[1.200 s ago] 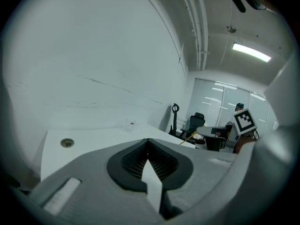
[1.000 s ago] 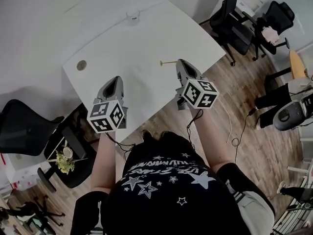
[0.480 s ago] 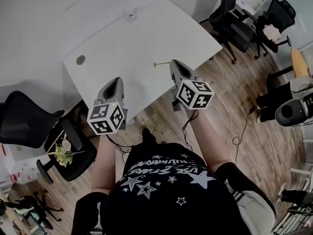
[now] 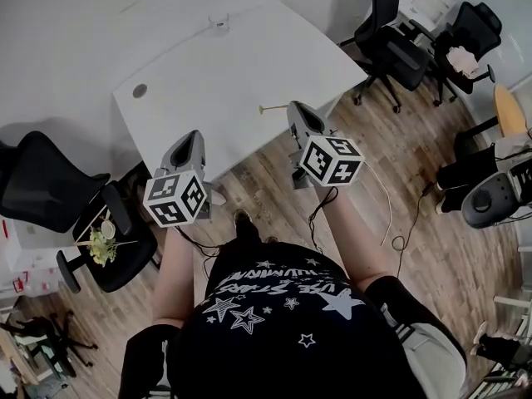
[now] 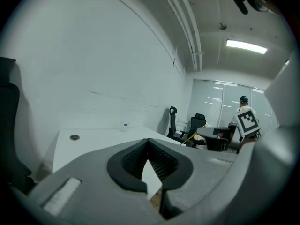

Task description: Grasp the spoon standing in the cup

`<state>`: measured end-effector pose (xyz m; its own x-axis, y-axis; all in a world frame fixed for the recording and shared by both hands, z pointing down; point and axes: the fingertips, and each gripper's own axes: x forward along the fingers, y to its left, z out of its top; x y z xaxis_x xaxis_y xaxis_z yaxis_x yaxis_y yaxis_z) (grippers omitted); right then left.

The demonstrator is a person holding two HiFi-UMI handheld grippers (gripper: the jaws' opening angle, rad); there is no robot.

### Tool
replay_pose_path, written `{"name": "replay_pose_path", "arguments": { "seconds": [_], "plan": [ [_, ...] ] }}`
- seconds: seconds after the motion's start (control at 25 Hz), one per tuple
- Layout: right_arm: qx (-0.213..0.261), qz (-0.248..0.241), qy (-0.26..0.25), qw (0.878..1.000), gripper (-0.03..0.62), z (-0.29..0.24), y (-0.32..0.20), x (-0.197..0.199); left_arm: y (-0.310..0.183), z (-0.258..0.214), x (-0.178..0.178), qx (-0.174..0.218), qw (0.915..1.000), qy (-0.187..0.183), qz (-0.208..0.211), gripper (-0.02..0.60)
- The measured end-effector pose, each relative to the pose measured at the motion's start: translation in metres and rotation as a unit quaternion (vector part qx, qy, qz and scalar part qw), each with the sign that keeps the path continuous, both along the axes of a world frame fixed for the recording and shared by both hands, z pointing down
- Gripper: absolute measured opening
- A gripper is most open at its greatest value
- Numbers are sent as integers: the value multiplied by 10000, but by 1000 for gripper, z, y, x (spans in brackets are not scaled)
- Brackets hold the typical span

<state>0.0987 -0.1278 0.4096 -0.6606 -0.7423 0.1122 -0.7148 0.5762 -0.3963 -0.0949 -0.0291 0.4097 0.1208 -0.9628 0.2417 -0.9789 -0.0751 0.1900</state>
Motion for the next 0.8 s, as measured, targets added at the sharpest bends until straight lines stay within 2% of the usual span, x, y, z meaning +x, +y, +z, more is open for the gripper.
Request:
{"name": "replay_pose_path", "arguments": {
  "seconds": [0.16, 0.4, 0.6, 0.8],
  "plan": [
    [1, -120, -69, 9999, 15, -2, 21, 18, 25, -7, 22, 29, 9999, -78, -88, 8],
    [-114, -237, -173, 9995, 14, 8, 44, 23, 55, -12, 34, -19, 9997, -182, -150, 8],
    [-165, -287, -123, 9994, 14, 19, 57, 33, 59, -9, 38, -49, 9996, -248, -155, 8],
    [-167, -150, -31, 9997, 14, 21, 59, 38, 61, -4, 47, -48, 9997, -248, 11, 8]
  ]
}}
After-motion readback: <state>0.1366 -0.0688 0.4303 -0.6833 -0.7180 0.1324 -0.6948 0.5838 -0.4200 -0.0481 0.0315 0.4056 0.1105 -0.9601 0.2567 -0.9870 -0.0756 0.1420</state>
